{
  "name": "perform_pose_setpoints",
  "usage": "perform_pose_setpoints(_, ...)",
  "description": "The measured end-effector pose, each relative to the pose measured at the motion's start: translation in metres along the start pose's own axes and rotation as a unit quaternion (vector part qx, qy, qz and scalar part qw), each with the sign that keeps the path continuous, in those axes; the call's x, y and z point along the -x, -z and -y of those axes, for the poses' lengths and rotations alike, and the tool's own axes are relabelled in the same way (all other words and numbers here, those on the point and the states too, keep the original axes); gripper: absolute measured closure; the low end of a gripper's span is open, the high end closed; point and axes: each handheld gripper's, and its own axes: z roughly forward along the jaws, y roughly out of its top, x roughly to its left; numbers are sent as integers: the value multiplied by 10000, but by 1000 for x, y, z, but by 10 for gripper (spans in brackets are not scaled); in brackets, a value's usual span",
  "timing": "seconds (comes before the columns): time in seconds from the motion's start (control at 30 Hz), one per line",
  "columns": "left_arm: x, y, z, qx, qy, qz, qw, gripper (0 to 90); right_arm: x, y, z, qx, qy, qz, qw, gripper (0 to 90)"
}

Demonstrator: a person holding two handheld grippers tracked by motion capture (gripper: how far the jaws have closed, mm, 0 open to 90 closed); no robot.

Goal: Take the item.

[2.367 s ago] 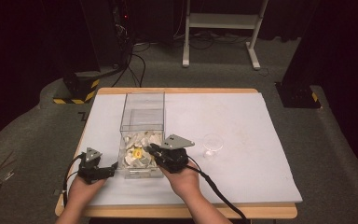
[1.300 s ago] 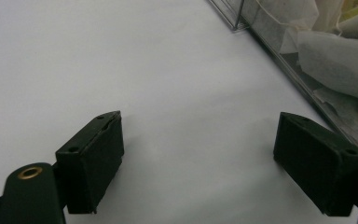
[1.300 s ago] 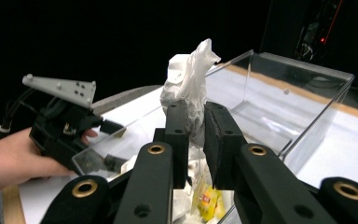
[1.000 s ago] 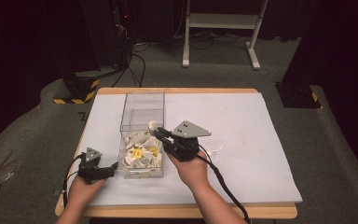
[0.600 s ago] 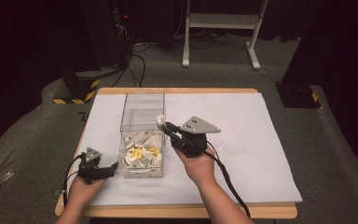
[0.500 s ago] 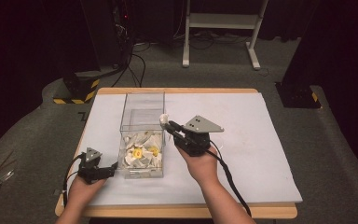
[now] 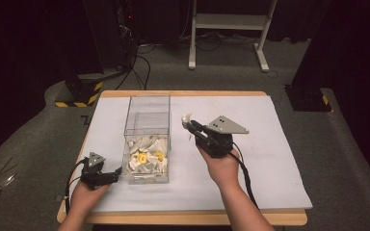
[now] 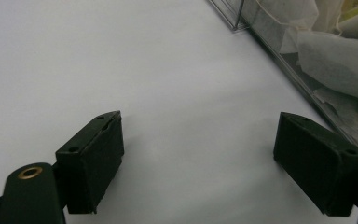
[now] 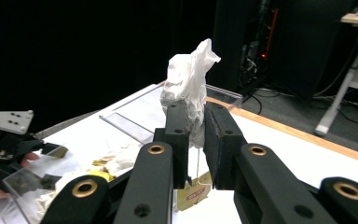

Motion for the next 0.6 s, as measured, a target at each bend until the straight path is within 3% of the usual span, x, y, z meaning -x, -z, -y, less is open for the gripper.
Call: perform_pose_setpoints(0.6,0,0,0,-4,-11,0,10000,161,40,24,21,-170,-205,596,9979,804)
